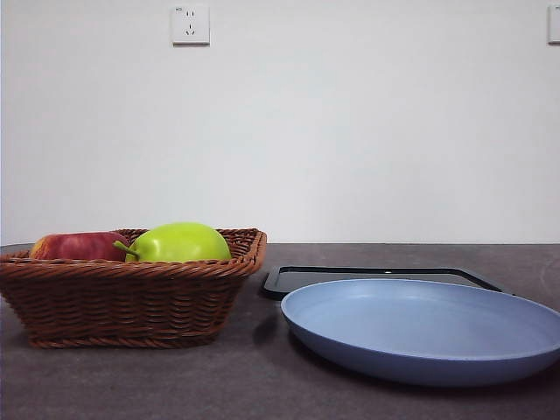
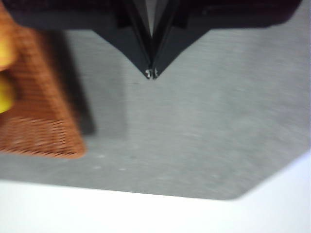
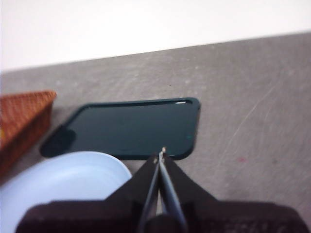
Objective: Take the lemon from the basket,put the lemon in the plate,hand out the plate
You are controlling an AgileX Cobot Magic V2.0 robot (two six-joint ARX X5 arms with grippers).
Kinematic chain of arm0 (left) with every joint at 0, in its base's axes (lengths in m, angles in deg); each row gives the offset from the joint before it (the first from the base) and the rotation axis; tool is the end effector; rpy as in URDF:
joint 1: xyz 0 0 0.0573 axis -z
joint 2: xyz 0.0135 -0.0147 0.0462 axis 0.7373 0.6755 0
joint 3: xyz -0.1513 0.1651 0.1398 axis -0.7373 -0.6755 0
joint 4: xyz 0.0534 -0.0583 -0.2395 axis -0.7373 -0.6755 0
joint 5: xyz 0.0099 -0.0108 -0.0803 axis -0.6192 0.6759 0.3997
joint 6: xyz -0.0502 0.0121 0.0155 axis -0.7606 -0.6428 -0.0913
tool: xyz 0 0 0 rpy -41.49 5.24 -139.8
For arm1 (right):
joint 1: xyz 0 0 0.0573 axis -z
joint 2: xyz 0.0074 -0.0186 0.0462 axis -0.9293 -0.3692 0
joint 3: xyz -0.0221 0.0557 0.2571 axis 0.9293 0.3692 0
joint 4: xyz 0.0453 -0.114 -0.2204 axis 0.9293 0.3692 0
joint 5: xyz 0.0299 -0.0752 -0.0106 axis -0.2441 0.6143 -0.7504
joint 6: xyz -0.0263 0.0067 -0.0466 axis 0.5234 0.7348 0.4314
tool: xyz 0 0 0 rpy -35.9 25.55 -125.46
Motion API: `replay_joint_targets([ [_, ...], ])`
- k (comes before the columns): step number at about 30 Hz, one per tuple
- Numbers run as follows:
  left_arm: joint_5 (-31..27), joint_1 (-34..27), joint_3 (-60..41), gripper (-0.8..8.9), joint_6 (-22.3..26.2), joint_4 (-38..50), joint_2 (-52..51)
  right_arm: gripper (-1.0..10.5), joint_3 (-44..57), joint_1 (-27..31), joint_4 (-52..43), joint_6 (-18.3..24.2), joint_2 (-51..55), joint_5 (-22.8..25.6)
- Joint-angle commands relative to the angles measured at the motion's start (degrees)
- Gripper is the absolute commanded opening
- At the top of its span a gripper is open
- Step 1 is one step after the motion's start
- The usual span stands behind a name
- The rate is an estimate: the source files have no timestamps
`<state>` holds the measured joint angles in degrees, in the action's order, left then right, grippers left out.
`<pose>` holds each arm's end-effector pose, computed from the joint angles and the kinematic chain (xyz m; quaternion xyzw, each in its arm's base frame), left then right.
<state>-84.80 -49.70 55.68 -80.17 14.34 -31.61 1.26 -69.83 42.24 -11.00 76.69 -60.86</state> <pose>0.0935 0.0039 0.1529 -0.0708 0.1020 0.0307 0.9918 0.0951 0.0083 0.1540 0.0825 0.0796 0.1079 0.9875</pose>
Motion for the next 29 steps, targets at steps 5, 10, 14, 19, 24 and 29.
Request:
replay_joint_targets([
  [5, 14.9, -0.1, -0.5, 0.08, -15.0, 1.3, -0.2, 0.0, 0.5, -0.1, -1.6, -22.3, 0.2, -0.1],
  [10, 28.0, -0.1, -0.5, 0.08, -15.1, 4.5, -0.2, 0.0, 0.4, -0.1, -3.7, -27.8, 0.2, -2.2],
  [14, 32.3, -0.1, -0.1, 0.07, -20.3, 6.4, -0.2, 0.0, -0.4, -0.1, -3.5, -28.4, 0.2, -5.2],
  [19, 31.6, -0.1, 2.1, 0.07, -22.5, 5.3, 0.7, 0.0, -3.2, -0.1, 0.4, -28.8, -1.9, -6.5],
  [24, 30.5, -0.1, 6.1, 0.07, -21.8, 4.0, 5.2, 0.0, -8.7, -0.1, 7.0, -27.8, -6.9, -6.6],
  [29, 30.5, -0.1, 10.6, 0.07, -18.5, 4.0, 12.1, 0.0, -15.4, -0.1, 11.6, -20.5, -14.5, -6.6],
])
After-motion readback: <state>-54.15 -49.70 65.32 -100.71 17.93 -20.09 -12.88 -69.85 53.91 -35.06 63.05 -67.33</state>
